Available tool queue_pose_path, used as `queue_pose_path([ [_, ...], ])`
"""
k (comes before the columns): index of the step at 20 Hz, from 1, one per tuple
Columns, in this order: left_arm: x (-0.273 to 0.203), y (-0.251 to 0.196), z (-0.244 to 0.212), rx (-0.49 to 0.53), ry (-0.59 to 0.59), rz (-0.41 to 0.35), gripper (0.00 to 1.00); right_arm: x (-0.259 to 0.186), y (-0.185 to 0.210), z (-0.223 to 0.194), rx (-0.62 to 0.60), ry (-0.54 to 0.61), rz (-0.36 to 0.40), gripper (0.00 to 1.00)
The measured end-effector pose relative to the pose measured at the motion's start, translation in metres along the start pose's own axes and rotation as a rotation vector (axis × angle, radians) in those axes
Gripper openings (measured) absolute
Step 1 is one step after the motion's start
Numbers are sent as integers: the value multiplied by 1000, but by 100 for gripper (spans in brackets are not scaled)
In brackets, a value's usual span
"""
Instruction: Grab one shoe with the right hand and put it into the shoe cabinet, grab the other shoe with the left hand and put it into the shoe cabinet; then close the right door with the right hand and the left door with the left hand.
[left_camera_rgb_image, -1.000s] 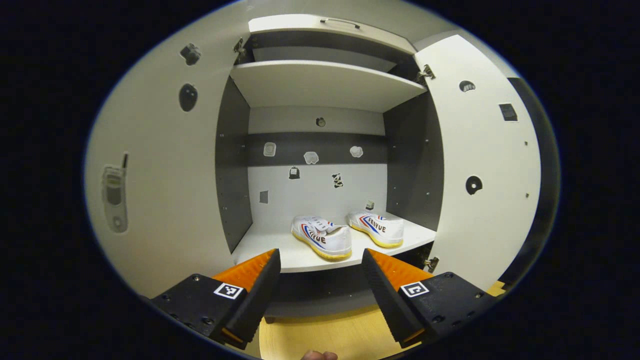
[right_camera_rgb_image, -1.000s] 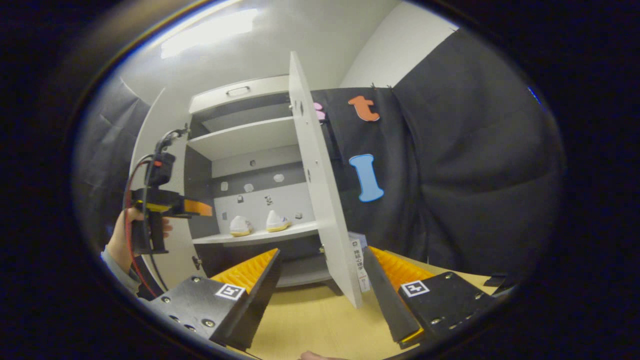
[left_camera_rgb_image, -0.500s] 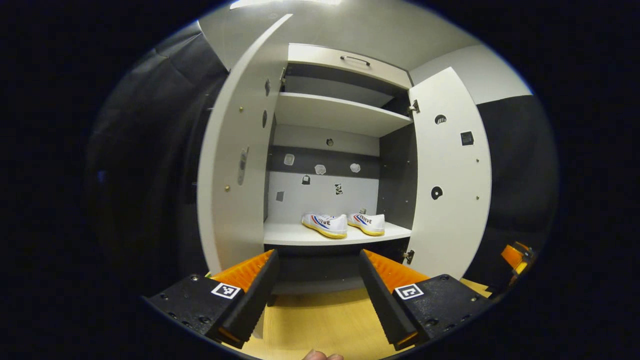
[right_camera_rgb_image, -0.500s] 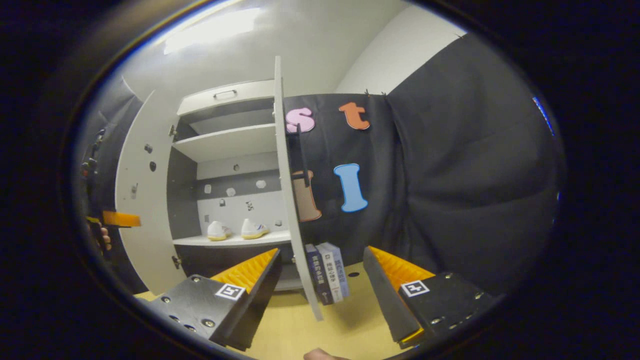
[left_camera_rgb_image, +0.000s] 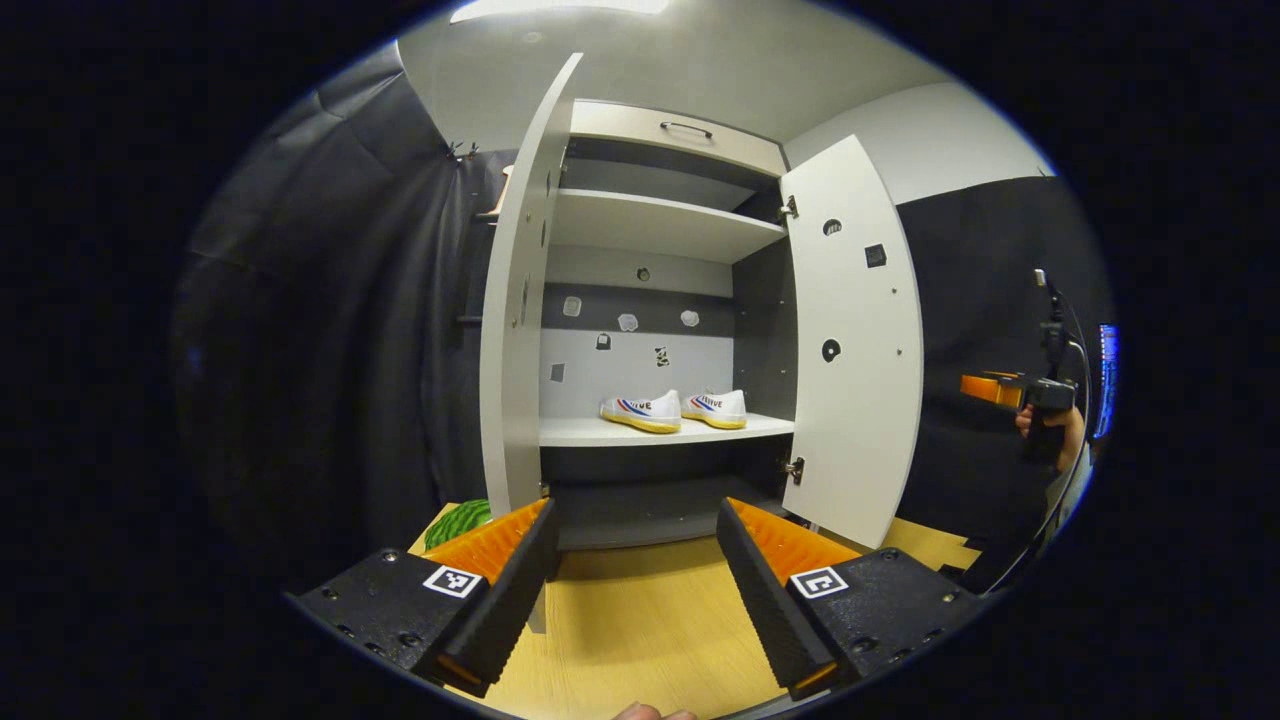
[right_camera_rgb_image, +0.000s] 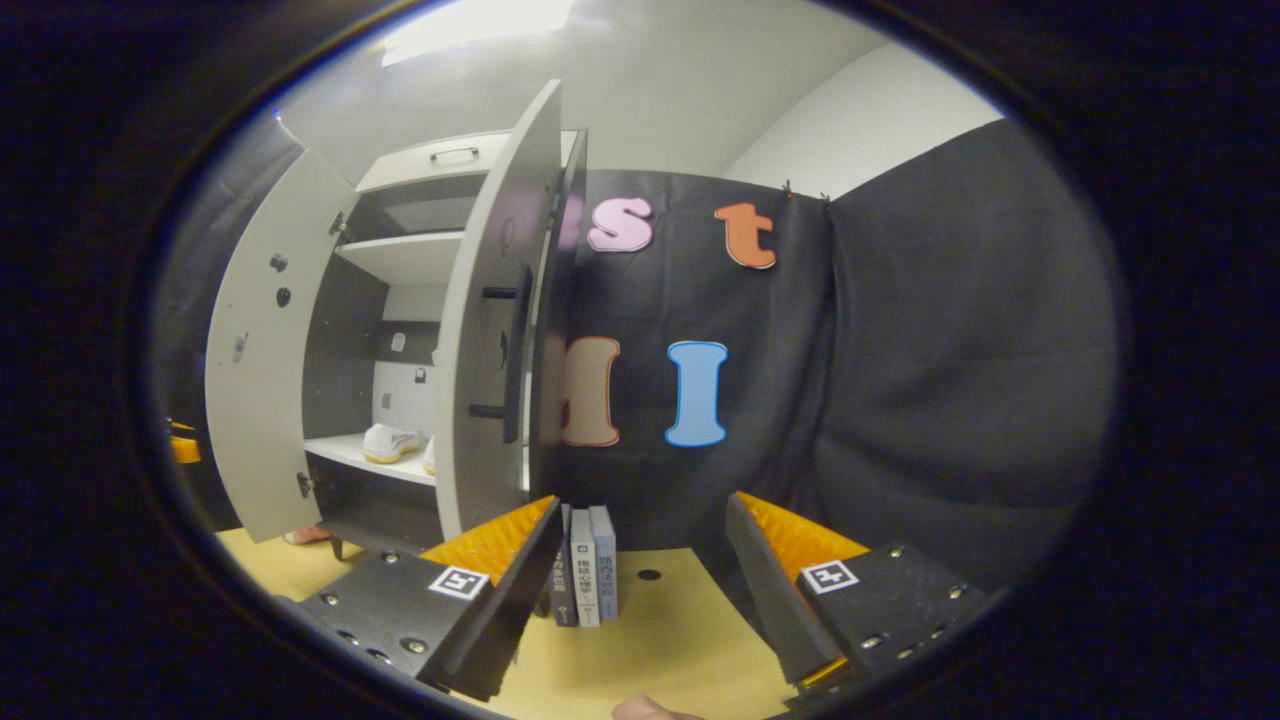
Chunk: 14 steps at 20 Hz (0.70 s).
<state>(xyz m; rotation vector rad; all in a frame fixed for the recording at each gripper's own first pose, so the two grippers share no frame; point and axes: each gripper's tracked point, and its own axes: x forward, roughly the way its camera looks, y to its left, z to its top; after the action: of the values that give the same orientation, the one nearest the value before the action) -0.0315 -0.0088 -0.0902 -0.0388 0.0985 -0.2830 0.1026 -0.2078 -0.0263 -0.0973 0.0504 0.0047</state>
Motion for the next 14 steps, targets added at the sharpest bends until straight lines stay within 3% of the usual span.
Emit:
queue_pose_path([
  [2,-9,5,6,1,-31,-7,92,19,-3,5,-39,14,67,98],
  [3,-15,7,10,3,-52,-9,96,27,-3,4,-62,31,93,98],
  [6,-24,16,17,39,-94,-8,92,46,-1,4,-44,74,147,98],
  [11,-26,17,7,26,-76,-54,96,82,15,21,66,93,127,98],
  [14,-27,32,3,31,-65,-34,96,90,27,26,43,114,128,97],
])
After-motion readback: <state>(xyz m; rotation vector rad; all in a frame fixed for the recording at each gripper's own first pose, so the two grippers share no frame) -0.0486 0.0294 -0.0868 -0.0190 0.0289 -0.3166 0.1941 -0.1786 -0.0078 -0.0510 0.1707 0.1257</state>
